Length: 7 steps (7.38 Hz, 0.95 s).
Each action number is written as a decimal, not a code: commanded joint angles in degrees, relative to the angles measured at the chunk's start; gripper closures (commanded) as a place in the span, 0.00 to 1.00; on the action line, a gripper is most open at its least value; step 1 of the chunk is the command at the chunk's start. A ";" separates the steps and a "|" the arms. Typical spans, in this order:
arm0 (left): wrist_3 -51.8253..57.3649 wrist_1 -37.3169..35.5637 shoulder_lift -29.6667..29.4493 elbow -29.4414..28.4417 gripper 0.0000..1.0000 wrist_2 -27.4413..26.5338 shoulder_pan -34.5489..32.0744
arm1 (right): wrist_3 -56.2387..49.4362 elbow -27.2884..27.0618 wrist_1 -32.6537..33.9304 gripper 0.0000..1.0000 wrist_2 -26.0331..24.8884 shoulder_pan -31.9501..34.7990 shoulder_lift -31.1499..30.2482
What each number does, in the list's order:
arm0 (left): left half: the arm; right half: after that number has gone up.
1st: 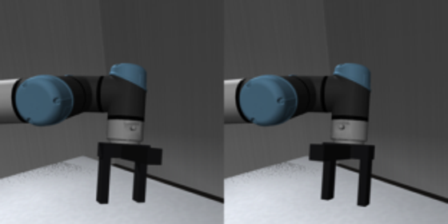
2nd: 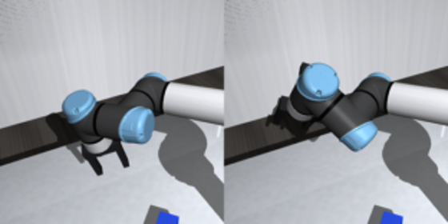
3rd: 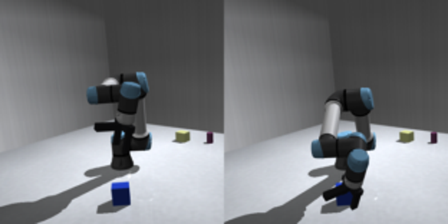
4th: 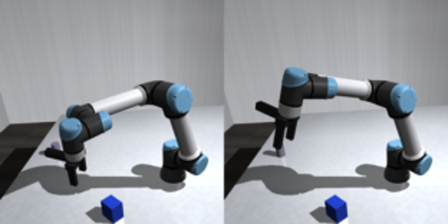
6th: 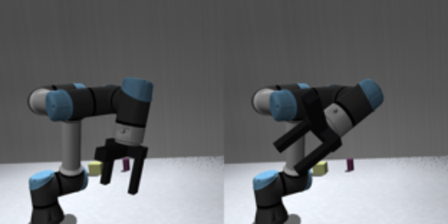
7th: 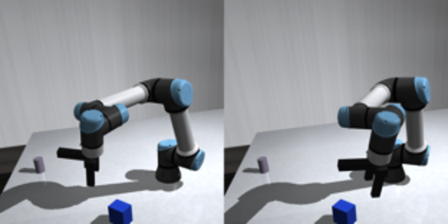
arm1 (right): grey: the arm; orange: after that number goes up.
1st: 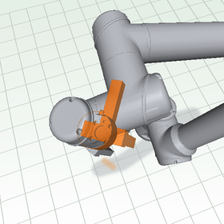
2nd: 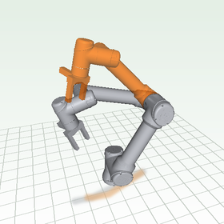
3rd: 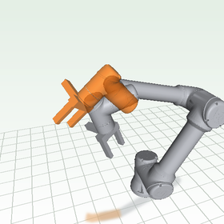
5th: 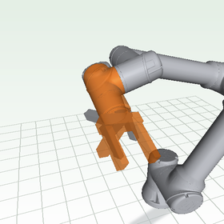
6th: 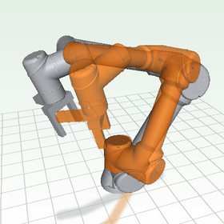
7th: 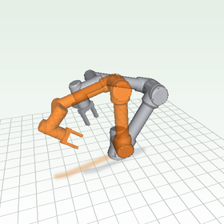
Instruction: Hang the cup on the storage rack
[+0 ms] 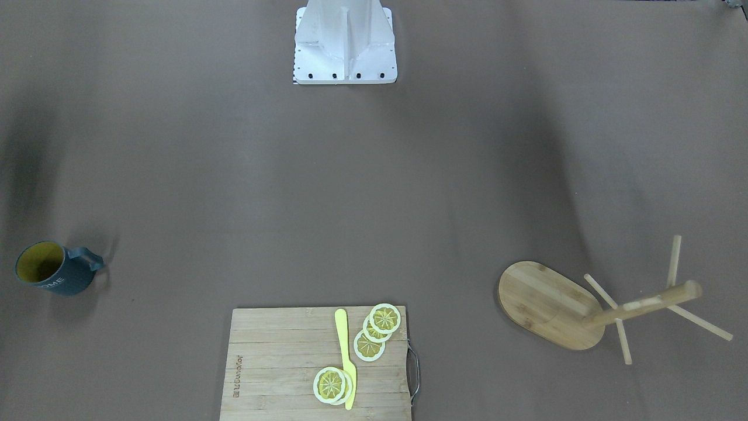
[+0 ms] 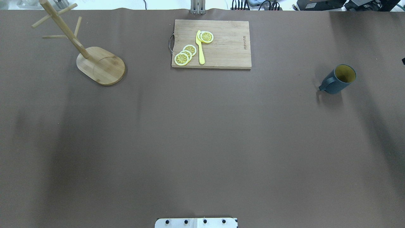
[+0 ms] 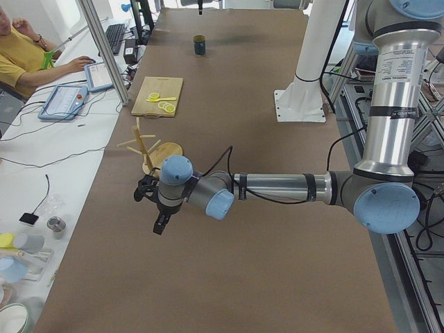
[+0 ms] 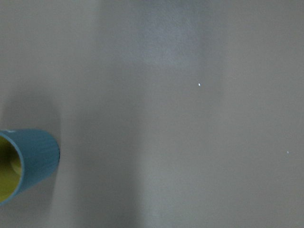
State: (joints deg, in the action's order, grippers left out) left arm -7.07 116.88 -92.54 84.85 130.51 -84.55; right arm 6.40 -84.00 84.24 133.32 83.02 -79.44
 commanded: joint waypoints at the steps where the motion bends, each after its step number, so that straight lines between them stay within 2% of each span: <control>1: 0.30 -2.18 -0.01 -2.65 0.02 0.45 -1.92 | 0.01 0.33 -0.04 0.00 -0.16 0.64 -4.99; 3: 0.83 0.43 2.08 -2.24 0.02 1.24 -2.02 | 0.36 -0.10 -0.12 0.00 0.36 1.61 -6.78; 4: 0.57 4.98 5.40 -2.06 0.02 0.54 -1.76 | 0.37 -0.11 -0.56 0.00 0.36 1.61 -6.69; 5: 0.04 9.99 6.22 -2.15 0.02 0.28 -1.85 | 0.80 0.59 -4.74 0.00 0.10 1.61 -6.52; 7: -0.13 7.60 5.97 0.05 0.02 1.93 -1.94 | 0.89 0.68 -6.36 0.00 1.06 1.44 -6.43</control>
State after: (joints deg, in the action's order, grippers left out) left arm -6.96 125.30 -86.49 84.19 131.43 -86.48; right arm 7.21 -83.43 79.14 133.75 84.55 -85.92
